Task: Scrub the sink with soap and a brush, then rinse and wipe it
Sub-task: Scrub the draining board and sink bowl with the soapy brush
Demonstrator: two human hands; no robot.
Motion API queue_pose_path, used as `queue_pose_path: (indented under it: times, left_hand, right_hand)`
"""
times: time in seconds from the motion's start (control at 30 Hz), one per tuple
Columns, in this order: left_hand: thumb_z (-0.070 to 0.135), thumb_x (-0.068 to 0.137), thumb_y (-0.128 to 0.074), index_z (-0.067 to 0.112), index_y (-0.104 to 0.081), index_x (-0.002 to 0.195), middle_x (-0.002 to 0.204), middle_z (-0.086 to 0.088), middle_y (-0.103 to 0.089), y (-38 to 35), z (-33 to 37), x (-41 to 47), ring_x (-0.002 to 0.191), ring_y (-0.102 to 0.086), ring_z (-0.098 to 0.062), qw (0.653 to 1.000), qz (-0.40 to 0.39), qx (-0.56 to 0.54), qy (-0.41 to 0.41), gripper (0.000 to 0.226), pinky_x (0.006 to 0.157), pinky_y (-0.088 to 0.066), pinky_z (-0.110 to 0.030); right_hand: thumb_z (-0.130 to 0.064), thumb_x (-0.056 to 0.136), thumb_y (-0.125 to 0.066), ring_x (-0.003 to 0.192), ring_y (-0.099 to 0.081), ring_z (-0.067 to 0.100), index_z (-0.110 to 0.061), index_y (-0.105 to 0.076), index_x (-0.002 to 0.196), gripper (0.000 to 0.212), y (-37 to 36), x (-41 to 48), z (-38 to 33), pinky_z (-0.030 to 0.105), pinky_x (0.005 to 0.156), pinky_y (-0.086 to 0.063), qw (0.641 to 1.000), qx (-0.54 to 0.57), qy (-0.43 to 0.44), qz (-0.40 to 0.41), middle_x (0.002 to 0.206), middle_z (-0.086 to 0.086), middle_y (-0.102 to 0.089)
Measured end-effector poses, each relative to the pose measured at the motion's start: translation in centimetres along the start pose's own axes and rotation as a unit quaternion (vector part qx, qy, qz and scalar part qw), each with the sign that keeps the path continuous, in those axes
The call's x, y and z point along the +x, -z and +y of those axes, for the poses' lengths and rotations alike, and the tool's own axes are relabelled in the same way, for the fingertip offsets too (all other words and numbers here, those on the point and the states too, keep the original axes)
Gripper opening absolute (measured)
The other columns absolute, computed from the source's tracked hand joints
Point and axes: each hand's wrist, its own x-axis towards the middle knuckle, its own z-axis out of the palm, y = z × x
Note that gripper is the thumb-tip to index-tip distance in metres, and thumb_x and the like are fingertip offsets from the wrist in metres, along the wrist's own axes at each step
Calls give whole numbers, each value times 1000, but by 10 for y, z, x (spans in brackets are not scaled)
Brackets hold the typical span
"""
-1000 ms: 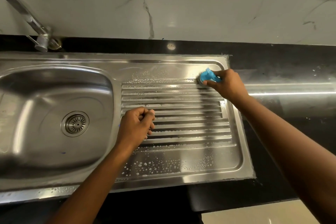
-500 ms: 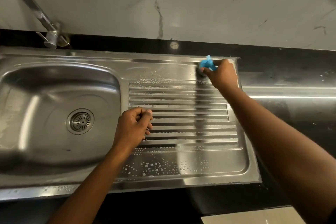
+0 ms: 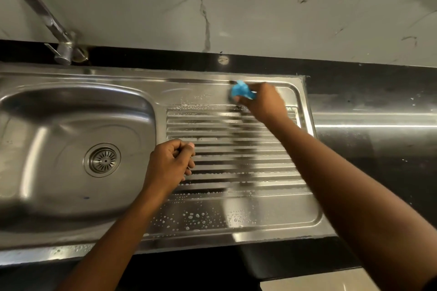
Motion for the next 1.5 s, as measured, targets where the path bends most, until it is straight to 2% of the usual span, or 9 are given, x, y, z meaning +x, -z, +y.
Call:
queue_pose_path:
  times: [0.13,0.27,0.5,0.63,0.77,0.93,1.03,1.3,1.5]
  left_hand:
    - [30,106,-62,15,-73,84,70,-5,-74,1,-2,1,56,-69,-17,1000,-6,3,1,28,54,-55,-27]
    - [30,105,-63,14,-73,84,69,-6,-74,5,-5,1,57,-69,-20,1000,-6,-4,8,28,54,-54,-30]
    - [27,105,-63,13,-73,84,69,-6,-74,24,-10,-5,57,-67,-16,1000,11,-14,16,27,54,-54,-29]
    - [28,105,-63,13,-73,83,69,-7,-74,36,-14,-5,57,-67,-17,999,19,-22,28,28,54,-54,-32]
    - [28,105,-64,12,-73,84,69,-7,-74,45,-17,-5,57,-67,-18,999,30,-32,28,28,55,-55,-32]
    - [26,105,-64,9,-72,83,69,-9,-74,58,-21,-4,58,-66,-19,998,26,-52,24,29,53,-53,-29]
    - [24,105,-63,7,-71,82,68,-8,-73,69,-24,-5,57,-65,-17,998,31,-53,24,29,52,-51,-26]
    - [25,106,-62,9,-71,83,68,-7,-74,98,-32,2,55,-66,-17,999,33,-22,17,29,52,-53,-32]
    - [26,105,-62,9,-70,82,67,-8,-73,114,-41,6,55,-66,-20,999,28,-33,14,30,51,-52,-32]
  right_hand:
    - [-61,84,-77,97,-69,13,-28,-70,131,58,45,-3,53,38,85,-57,996,-9,-69,64,116,-5,-75]
    - [-56,87,-77,98,-66,14,-19,-65,137,63,39,4,40,33,82,-52,995,11,-84,61,122,1,-73]
    - [-51,89,-77,91,-66,12,-22,-65,132,54,-26,13,-49,30,78,-53,998,50,-23,18,119,-3,-73]
    - [-49,89,-77,96,-68,14,-23,-63,137,56,-52,11,-82,34,86,-58,999,30,28,-25,121,-2,-73]
    - [-52,86,-79,103,-66,15,-25,-62,139,62,-49,9,-75,36,91,-58,996,-20,49,-78,127,-2,-71]
    - [-49,88,-78,96,-66,15,-21,-64,139,60,-26,16,-60,33,85,-56,998,-43,8,-42,126,1,-73]
    - [-45,90,-77,94,-66,16,-18,-65,137,56,-36,21,-83,33,85,-56,999,-40,11,-30,122,3,-73]
    - [-45,90,-77,101,-67,13,-24,-63,137,53,-97,5,-155,35,91,-57,994,-12,84,-75,121,-2,-72]
    - [-52,87,-78,95,-66,9,-27,-67,132,53,-70,-9,-111,25,77,-50,995,-37,49,-79,110,-10,-71]
